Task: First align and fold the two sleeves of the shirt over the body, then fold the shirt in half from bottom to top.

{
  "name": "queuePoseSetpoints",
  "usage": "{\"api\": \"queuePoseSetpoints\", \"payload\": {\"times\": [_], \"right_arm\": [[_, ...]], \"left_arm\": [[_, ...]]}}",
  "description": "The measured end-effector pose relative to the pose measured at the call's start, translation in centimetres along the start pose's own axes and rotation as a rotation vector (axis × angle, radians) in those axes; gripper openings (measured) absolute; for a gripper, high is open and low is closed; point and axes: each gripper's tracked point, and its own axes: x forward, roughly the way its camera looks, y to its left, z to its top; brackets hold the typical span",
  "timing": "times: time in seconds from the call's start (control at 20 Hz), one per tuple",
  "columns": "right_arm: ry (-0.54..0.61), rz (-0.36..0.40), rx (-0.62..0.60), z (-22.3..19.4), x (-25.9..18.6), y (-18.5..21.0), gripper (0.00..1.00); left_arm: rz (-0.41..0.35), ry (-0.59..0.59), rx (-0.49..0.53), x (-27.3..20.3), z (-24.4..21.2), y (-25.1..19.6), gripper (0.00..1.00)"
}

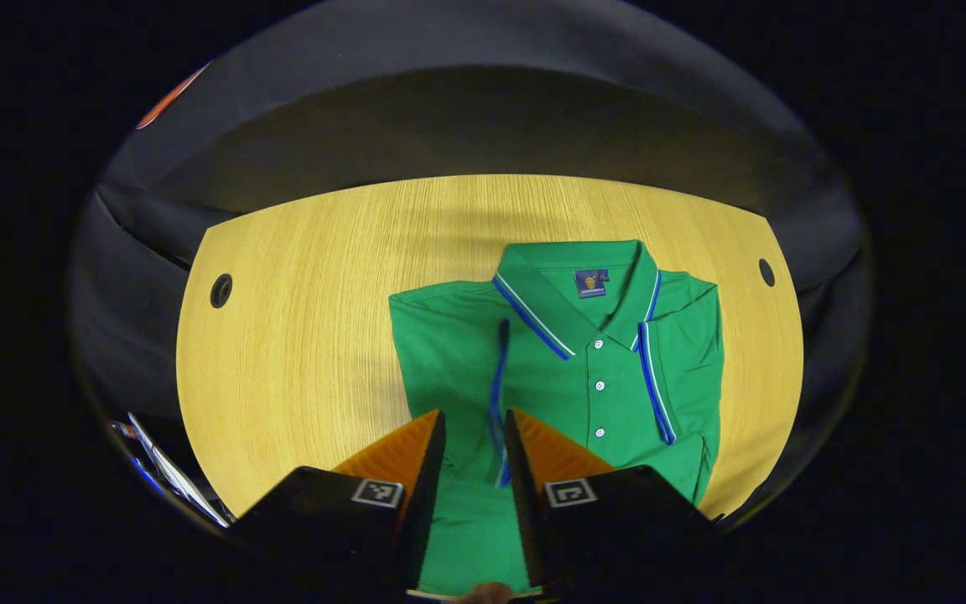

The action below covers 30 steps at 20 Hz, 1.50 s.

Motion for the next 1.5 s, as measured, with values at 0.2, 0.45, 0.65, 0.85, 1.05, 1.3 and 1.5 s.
{"api": "queuePoseSetpoints", "payload": {"times": [0.2,0.45,0.65,0.85,1.05,1.3,1.5], "right_arm": [[0.018,0.03,0.013,0.3,1.9,-0.6,0.96],[0.058,0.073,-0.035,-0.1,4.3,-0.4,0.95],[0.159,0.074,-0.067,-3.6,7.0,-0.4,0.95],[0.302,0.07,-0.126,-9.0,9.2,-0.6,0.95],[0.488,0.012,-0.205,-16.6,11.2,-2.3,0.96],[0.687,-0.028,-0.247,-24.4,11.2,-4.2,0.96],[0.783,-0.052,-0.207,-27.2,11.1,-3.9,0.96]], "left_arm": [[-0.016,-0.096,-0.047,-3.1,0.3,0.1,0.93],[-0.026,-0.19,-0.094,-6.7,-1.9,1.0,0.98],[-0.019,-0.23,-0.11,-8.0,-6.1,2.3,0.98],[0.019,-0.152,-0.18,-7.6,-14.0,4.5,0.98],[0.072,0.011,-0.167,-6.1,-23.5,5.9,1.0],[0.05,0.218,-0.17,-7.2,-33.2,4.8,0.98],[0.045,0.311,-0.163,-9.1,-34.5,4.0,0.98]]}}
